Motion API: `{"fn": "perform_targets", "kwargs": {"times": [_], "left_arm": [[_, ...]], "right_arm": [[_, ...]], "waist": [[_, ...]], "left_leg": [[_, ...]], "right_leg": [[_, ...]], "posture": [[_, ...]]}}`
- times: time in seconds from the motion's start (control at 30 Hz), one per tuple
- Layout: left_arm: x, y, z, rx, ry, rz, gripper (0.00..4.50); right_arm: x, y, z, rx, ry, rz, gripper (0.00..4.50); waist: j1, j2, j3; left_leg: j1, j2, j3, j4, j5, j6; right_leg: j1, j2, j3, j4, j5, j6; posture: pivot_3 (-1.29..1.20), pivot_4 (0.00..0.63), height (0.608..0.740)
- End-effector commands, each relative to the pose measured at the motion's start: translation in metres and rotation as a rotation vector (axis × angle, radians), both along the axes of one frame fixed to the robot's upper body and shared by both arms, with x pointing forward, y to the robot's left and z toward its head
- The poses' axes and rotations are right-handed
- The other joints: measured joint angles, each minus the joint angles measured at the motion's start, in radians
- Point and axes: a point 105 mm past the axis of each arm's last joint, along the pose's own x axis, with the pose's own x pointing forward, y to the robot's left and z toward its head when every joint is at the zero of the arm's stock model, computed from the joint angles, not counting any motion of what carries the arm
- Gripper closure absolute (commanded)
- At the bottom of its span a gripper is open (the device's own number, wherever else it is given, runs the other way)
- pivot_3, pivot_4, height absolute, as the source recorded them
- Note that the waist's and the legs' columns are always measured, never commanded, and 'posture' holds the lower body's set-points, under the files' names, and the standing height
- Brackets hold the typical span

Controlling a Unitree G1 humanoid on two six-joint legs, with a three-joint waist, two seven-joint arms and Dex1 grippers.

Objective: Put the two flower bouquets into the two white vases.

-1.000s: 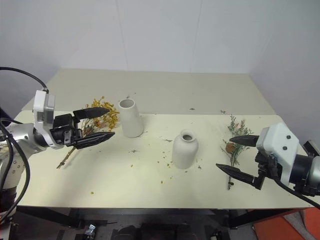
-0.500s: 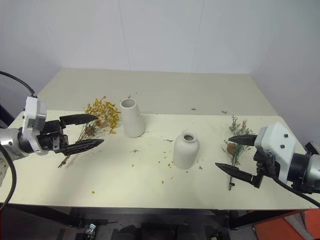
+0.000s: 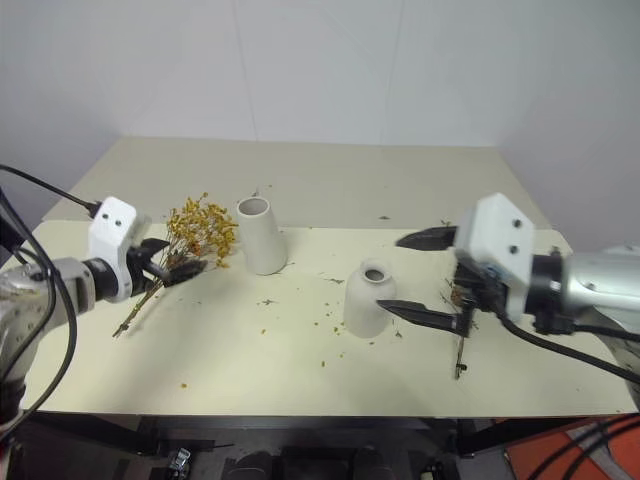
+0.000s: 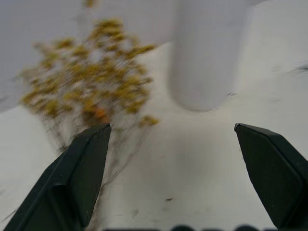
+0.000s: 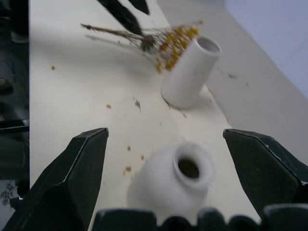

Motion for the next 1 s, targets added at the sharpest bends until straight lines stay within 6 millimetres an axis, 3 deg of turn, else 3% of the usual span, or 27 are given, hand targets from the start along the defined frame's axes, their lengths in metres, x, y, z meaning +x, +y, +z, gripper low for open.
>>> {"fn": "perform_targets", "kwargs": {"times": [0.03, 0.17, 0.43, 0.7, 0.93, 1.0], "left_arm": [[-0.004, 0.01, -0.003, 0.027, 0.09, 0.073, 0.02], [-0.003, 0.024, -0.012, 0.11, 0.173, 0.141, 0.02], [0.0, 0.052, -0.02, 0.218, 0.235, 0.217, 0.02], [0.019, 0.058, -0.036, 0.222, 0.253, 0.209, 0.02], [0.04, 0.049, -0.043, 0.185, 0.233, 0.169, 0.02], [0.044, 0.047, -0.039, 0.155, 0.201, 0.163, 0.65]], "right_arm": [[0.003, 0.012, -0.003, 0.01, 0.033, 0.028, 0.0], [0.012, 0.02, -0.005, 0.017, 0.039, 0.025, 0.0], [0.01, 0.02, -0.01, 0.025, 0.049, 0.01, 0.0], [0.009, 0.017, -0.01, 0.037, 0.05, -0.027, 0.0], [0.008, 0.015, -0.007, 0.037, 0.048, -0.049, 0.0], [0.008, 0.014, -0.006, 0.034, 0.046, -0.055, 0.0]], "waist": [[0.0, 0.0, 0.0], [0.0, 0.0, 0.0], [0.004, 0.0, 0.0], [0.005, 0.0, 0.0], [0.005, 0.0, 0.0], [0.005, 0.0, 0.0]], "left_leg": [[0.0, 0.0, 0.0, -0.001, 0.0, 0.0], [-0.003, -0.001, 0.0, -0.002, 0.0, -0.001], [-0.003, -0.001, 0.0, -0.002, 0.0, -0.001], [-0.003, -0.001, 0.0, -0.002, 0.0, -0.001], [-0.004, -0.001, 0.0, -0.001, 0.0, -0.001], [-0.005, -0.001, 0.0, -0.001, 0.0, -0.001]], "right_leg": [[0.0, 0.0, 0.0, -0.001, 0.0, 0.0], [-0.002, -0.001, 0.001, -0.001, 0.0, -0.001], [-0.004, -0.001, 0.0, -0.001, 0.001, -0.004], [-0.004, -0.001, 0.0, 0.0, 0.001, -0.004], [-0.004, -0.001, 0.0, 0.0, 0.001, -0.004], [-0.004, -0.001, 0.0, 0.0, 0.002, -0.006]], "posture": [[0.0, 0.15, 0.74], [0.0, 0.15, 0.74], [0.0, 0.15, 0.74], [0.0, 0.15, 0.74], [0.0, 0.15, 0.74], [0.0, 0.15, 0.74]]}}
